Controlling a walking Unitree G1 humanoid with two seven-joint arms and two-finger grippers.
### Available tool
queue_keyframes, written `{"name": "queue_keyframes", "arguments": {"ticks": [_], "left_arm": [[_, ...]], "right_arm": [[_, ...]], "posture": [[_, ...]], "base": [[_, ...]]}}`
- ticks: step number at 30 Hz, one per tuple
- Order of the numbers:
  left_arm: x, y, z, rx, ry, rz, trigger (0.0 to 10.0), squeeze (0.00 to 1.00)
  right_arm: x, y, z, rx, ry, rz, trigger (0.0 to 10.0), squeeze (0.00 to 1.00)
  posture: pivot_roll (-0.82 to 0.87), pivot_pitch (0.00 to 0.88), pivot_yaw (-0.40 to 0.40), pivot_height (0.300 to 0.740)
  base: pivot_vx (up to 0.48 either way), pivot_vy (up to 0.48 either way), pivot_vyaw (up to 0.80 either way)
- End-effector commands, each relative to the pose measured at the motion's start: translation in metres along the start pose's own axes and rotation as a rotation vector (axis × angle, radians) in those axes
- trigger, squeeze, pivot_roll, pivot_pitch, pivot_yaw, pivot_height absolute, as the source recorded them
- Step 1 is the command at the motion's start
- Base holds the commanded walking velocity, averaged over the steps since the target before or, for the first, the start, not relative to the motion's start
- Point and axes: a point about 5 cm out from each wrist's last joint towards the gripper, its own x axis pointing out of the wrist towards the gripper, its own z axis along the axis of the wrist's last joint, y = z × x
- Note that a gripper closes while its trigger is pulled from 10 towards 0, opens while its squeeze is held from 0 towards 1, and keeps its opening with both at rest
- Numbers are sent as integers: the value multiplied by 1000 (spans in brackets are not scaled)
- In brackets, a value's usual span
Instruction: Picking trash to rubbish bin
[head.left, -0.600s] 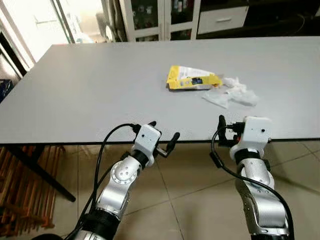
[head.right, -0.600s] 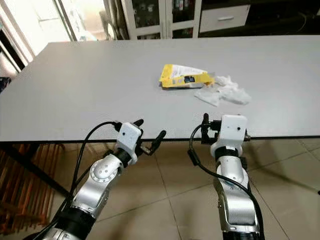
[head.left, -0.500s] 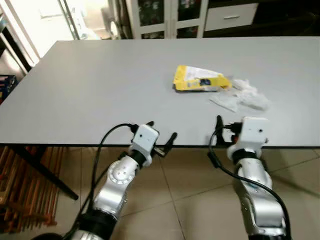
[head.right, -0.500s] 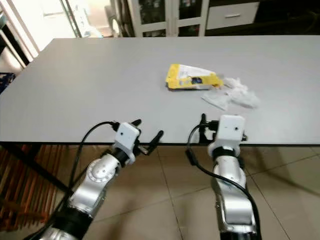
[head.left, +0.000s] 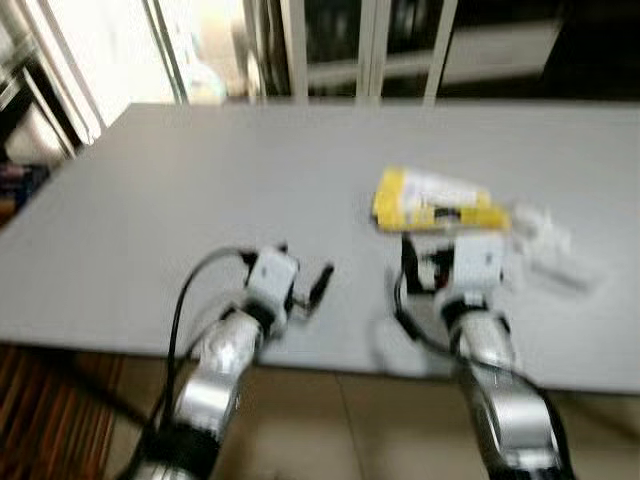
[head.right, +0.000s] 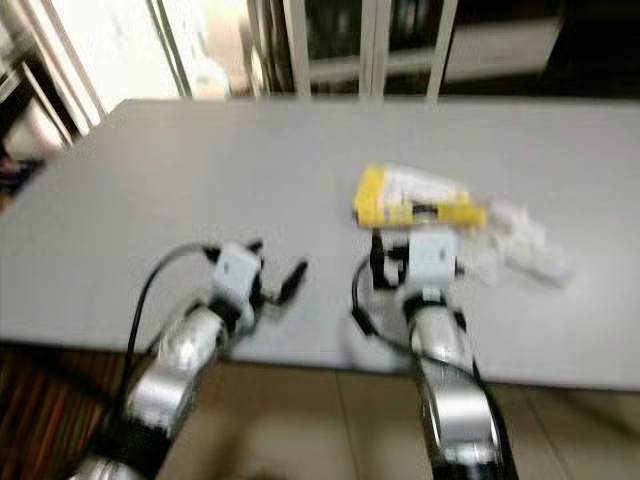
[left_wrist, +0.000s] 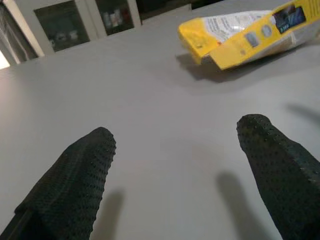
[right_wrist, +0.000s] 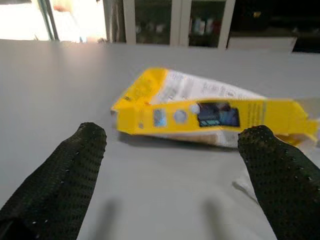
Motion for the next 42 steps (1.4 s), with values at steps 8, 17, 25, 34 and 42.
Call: {"name": "queue_keyframes", "arguments": {"ticks": [8, 17, 25, 34, 42], "left_arm": [[4, -8, 4, 0, -12, -14, 10000, 0], [6, -12, 8, -12, -32, -33, 10000, 0], [7, -11, 8, -6, -27, -30, 10000, 0], [7, -12, 7, -4, -24, -33, 10000, 0], [7, -11, 7, -13, -23, -39, 10000, 0]], "right_arm": [[0, -9, -2, -46, 18, 10, 10000, 0], [3, -15, -1, -135, 11, 4, 10000, 0], [7, -21, 2, -134, 5, -21, 10000, 0], [6, -21, 1, -125, 5, -29, 10000, 0], [7, -19, 4, -136, -12, -20, 10000, 0]], "posture": [[-84, 87, 47, 740], [-88, 83, 43, 740], [-85, 79, 46, 740], [-85, 79, 46, 740], [-87, 80, 49, 740]], "base": [[0, 0, 0], [0, 0, 0], [0, 0, -164], [0, 0, -747], [114, 0, -58]]}}
